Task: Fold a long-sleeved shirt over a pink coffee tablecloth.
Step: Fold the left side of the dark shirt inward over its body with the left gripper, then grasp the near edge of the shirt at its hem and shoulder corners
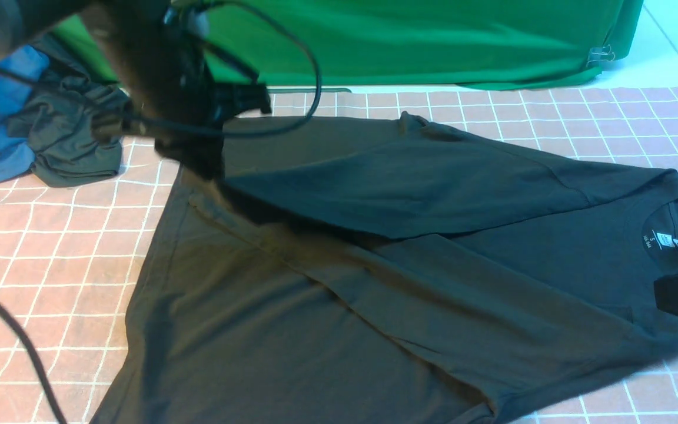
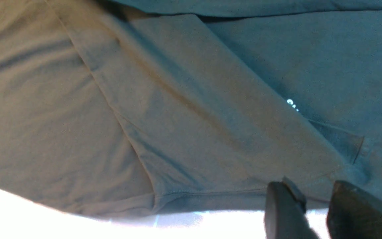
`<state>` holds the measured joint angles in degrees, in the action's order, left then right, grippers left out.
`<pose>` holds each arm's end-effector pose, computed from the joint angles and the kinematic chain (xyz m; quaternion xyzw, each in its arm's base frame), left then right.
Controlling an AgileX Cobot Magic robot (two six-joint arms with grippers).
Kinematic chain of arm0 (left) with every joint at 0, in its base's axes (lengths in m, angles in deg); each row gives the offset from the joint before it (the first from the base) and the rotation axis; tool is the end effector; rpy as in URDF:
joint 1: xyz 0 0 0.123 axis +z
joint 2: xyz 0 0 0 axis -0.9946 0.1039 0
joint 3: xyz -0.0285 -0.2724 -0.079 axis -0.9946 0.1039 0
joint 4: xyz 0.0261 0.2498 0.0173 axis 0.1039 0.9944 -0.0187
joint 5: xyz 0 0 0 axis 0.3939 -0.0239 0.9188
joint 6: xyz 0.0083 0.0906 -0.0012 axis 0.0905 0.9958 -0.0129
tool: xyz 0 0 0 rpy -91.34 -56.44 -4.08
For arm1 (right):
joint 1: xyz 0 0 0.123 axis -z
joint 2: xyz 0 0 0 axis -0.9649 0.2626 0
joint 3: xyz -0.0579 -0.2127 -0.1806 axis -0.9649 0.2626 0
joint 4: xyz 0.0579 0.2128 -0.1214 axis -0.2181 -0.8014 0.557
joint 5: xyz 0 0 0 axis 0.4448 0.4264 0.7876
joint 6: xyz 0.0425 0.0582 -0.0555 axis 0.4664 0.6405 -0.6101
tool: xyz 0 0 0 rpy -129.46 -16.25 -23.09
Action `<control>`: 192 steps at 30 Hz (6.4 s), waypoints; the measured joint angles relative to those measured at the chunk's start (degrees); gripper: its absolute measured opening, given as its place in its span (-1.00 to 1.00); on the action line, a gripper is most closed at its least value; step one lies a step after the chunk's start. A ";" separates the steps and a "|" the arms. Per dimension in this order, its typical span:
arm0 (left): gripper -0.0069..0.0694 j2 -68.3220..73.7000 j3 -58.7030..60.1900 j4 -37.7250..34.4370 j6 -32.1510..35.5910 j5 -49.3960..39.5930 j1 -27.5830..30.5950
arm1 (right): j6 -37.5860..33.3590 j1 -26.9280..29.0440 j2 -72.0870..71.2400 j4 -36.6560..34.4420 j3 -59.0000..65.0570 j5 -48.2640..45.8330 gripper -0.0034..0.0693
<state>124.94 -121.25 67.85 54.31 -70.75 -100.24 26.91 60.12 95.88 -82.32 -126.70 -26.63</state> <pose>0.3537 -0.1011 0.3061 -0.0772 0.9880 -0.0388 0.1279 0.1485 0.0511 0.3041 -0.0793 0.9235 0.1316 0.3514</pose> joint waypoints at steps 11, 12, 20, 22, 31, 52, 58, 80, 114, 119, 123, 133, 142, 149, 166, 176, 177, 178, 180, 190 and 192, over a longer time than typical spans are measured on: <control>-0.71 -0.54 8.46 4.92 -1.81 0.25 -0.18 | 0.00 0.00 0.00 0.00 0.00 0.10 -0.25; -0.71 -0.54 9.26 5.64 -2.03 0.25 -0.18 | 0.00 0.00 0.00 0.00 0.00 0.10 -0.25; -0.70 -0.54 11.64 4.30 -1.88 0.25 -0.18 | 0.00 0.00 0.00 0.00 0.00 0.12 -0.25; -0.69 -0.54 11.64 2.95 -1.06 0.25 -0.18 | 0.00 0.00 0.00 0.00 0.00 0.12 -0.25; -0.26 -0.66 11.68 0.40 -0.39 0.25 -0.26 | 0.00 0.00 0.00 0.00 0.00 0.30 -0.25; 0.45 2.39 11.70 7.35 -2.16 4.49 0.31 | 0.94 0.00 0.00 0.00 0.00 0.96 -0.25; 0.45 7.77 11.70 7.19 7.48 5.87 0.31 | 1.14 0.00 0.00 0.00 0.00 0.96 -0.25; 0.28 13.85 11.65 4.43 20.19 10.19 0.31 | 1.20 0.00 0.00 0.00 0.00 0.85 -0.25; -0.53 9.44 11.65 15.81 15.00 6.26 1.39 | 1.27 0.00 0.00 -0.05 0.00 0.55 -0.25; -0.14 9.44 11.58 17.72 12.98 6.92 1.41 | 1.27 0.00 0.00 -0.06 0.00 0.55 -0.25; 0.10 9.25 9.64 20.80 8.91 2.10 1.41 | 1.27 0.00 0.00 -0.11 0.00 0.44 -0.24; -0.60 -7.26 16.80 3.86 5.14 1.51 5.16 | 1.27 0.00 0.00 -0.05 0.00 -1.05 -0.23; -0.77 -17.98 42.33 -0.11 5.15 10.67 5.42 | 1.21 0.00 0.00 -0.05 0.00 -1.42 -0.23; -0.43 -18.51 53.71 7.64 -1.85 16.81 5.42 | 1.21 0.00 0.00 -0.05 0.00 -1.42 -0.23; 0.21 -18.56 56.15 2.38 -7.83 23.51 5.42 | 1.18 0.00 0.00 -0.05 0.00 -1.42 -0.23; -0.74 -18.77 56.15 3.28 -7.16 20.61 5.42 | 0.91 0.00 0.00 -0.05 0.00 -2.14 -0.23; -0.74 -18.82 56.15 3.36 -7.16 20.47 5.42 | 0.92 0.00 0.00 -0.05 0.00 -2.23 -0.23; -0.74 -19.34 56.15 4.26 -7.71 19.09 5.42 | 0.73 0.00 0.00 0.08 0.00 -2.90 -0.23; -0.74 -21.64 56.16 6.99 -9.85 16.12 5.42 | 0.63 0.00 0.00 1.23 0.00 -4.28 -0.23; -0.74 -35.09 56.21 11.10 -14.93 9.95 5.42 | 7.78 0.00 3.84 9.96 0.00 -14.42 -0.23; -0.74 -35.90 56.21 11.10 -14.99 9.95 5.42 | 7.94 0.00 5.06 10.19 0.00 -14.62 -0.22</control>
<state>89.04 -65.04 78.95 39.32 -60.80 -94.82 34.85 60.12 100.94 -72.12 -126.70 -41.25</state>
